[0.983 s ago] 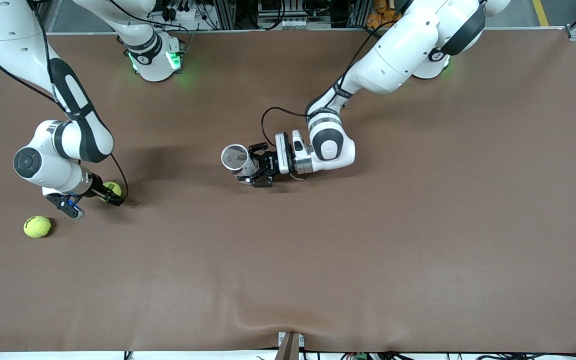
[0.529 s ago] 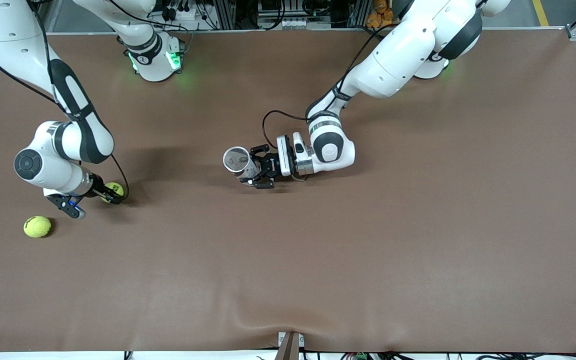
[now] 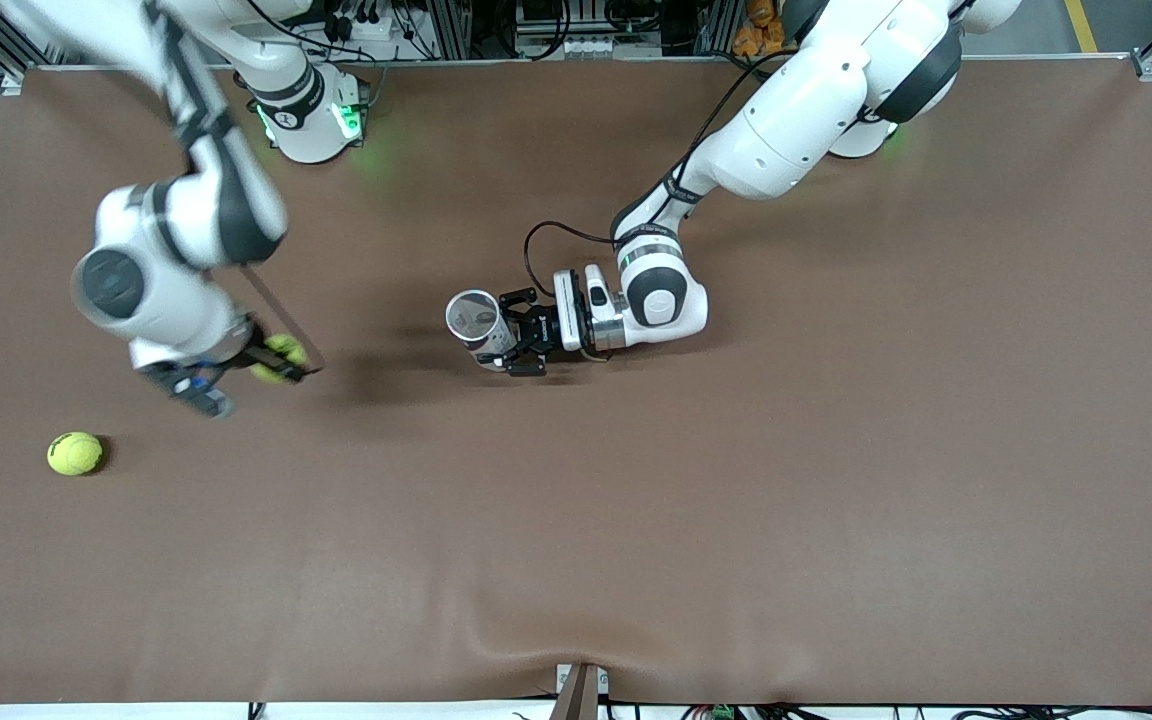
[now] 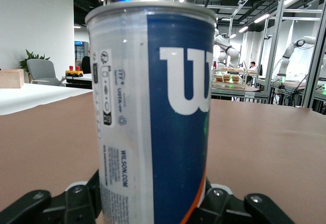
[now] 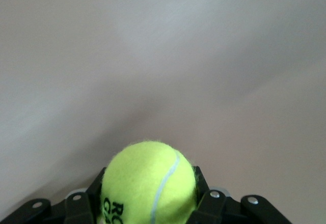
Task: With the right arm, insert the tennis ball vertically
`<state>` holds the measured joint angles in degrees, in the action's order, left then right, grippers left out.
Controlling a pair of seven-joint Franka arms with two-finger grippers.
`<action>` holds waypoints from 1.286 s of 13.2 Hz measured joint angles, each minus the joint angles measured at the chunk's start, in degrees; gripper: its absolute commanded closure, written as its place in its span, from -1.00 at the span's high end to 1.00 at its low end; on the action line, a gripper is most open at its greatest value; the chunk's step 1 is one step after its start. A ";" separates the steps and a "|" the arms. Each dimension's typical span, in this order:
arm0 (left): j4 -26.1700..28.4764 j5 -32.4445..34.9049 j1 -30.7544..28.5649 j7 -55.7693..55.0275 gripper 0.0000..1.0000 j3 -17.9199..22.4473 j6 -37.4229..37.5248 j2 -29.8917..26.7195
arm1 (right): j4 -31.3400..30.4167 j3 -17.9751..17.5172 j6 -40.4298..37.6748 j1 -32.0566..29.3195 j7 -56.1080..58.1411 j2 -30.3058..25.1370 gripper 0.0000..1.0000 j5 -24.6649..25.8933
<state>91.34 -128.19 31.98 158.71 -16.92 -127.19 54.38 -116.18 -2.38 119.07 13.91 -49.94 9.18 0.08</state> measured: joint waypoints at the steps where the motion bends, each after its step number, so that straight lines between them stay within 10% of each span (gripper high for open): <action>1: -0.03 0.00 -0.01 0.10 0.36 0.07 0.06 0.00 | 1.82 -0.12 -1.41 4.08 -5.76 -0.67 0.11 -0.42; 9: -0.08 0.00 -0.01 0.47 0.36 0.19 1.01 0.00 | 9.73 0.14 -6.40 10.22 -20.10 -0.29 0.11 -16.96; 17: -0.07 0.01 0.05 0.73 0.36 0.30 1.03 0.13 | 11.72 0.12 -2.84 15.90 -27.20 5.63 0.21 -17.78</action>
<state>91.27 -128.18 32.03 159.44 -16.62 -126.15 54.51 -104.45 -2.25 116.23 29.81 -77.15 14.80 -17.71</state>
